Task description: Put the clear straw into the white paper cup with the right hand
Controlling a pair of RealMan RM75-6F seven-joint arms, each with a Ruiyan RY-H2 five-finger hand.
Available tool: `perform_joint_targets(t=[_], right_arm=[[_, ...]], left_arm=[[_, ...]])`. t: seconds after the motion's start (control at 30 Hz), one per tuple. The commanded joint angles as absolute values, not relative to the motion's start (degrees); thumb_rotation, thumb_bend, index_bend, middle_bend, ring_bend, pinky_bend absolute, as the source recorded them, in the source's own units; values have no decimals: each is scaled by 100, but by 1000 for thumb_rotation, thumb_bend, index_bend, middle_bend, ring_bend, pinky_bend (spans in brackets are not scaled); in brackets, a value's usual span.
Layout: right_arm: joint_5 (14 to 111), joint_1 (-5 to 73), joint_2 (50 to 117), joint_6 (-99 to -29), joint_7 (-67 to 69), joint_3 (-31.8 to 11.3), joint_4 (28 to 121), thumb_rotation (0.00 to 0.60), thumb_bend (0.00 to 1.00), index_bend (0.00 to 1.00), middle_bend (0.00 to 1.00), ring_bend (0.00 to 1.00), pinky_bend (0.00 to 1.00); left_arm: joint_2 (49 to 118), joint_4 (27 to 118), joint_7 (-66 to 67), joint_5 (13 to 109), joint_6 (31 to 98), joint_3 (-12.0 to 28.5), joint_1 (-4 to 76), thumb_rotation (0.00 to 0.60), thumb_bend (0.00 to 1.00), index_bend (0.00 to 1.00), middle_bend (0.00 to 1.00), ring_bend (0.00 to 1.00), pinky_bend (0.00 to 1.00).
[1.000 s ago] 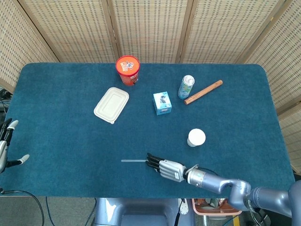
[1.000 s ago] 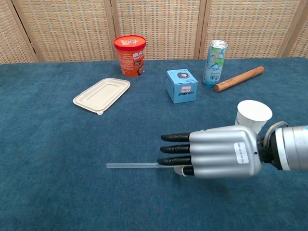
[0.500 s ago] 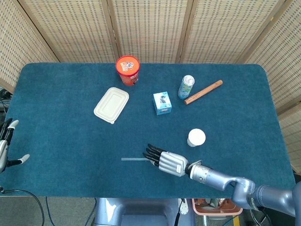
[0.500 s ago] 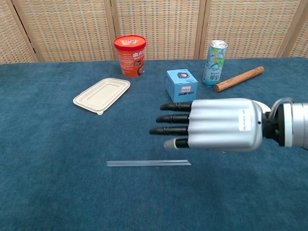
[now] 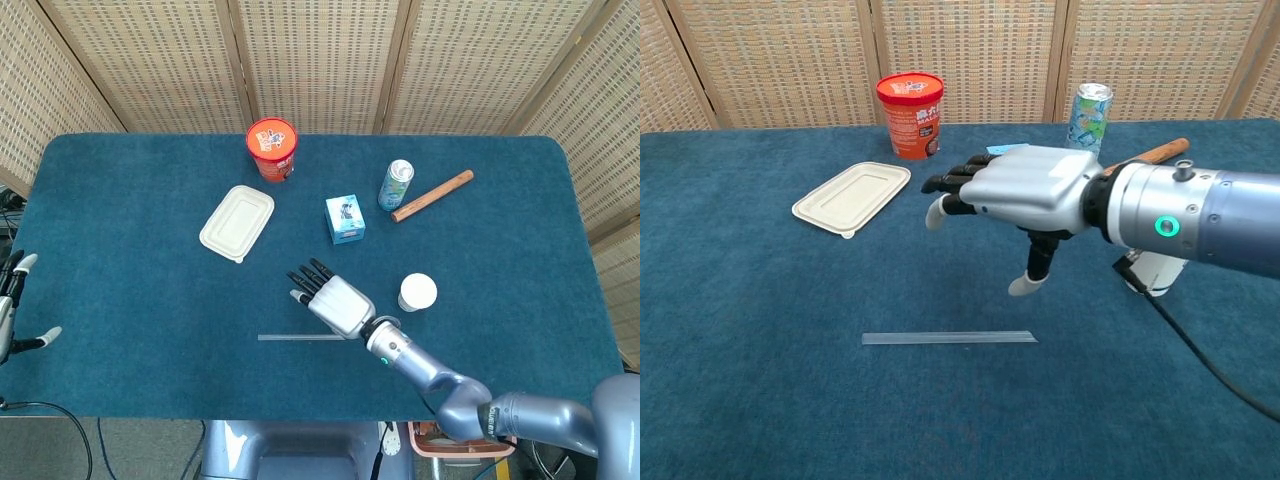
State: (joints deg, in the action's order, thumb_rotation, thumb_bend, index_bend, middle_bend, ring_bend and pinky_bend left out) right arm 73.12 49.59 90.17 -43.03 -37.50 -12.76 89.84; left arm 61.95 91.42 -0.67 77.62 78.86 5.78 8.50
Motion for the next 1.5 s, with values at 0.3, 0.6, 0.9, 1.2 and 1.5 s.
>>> perform_joint_targets(t=[0.3, 0.6, 0.9, 1.2, 1.5], right_arm=[[4881, 5714, 10126, -4216, -4098, -1557, 8838, 600, 145, 424, 0, 0, 0], [4703, 6027, 10586, -4477, -3878, -1479, 8285, 600, 282, 506, 0, 0, 0], [4685, 6119, 10690, -4539, -3668, -1377, 8088, 600, 367, 546, 0, 0, 0], [4404, 6219, 10810, -4649, -3714, -1251, 7991, 600, 396, 546, 0, 0, 0], [4353, 6280, 10995, -4704, -3748, -1108, 7820, 600, 395, 546, 0, 0, 0]], left_arm=[[6126, 9105, -267, 7767, 7851, 594, 862, 600, 64, 0, 0, 0, 0], [6080, 9107, -375, 7726, 7795, 601, 871, 600, 65, 0, 0, 0, 0], [6071, 9095, -392, 7665, 7705, 602, 899, 600, 64, 0, 0, 0, 0], [6057, 9110, -405, 7650, 7703, 602, 898, 600, 64, 0, 0, 0, 0], [6042, 9118, -438, 7653, 7709, 598, 891, 600, 63, 0, 0, 0, 0]])
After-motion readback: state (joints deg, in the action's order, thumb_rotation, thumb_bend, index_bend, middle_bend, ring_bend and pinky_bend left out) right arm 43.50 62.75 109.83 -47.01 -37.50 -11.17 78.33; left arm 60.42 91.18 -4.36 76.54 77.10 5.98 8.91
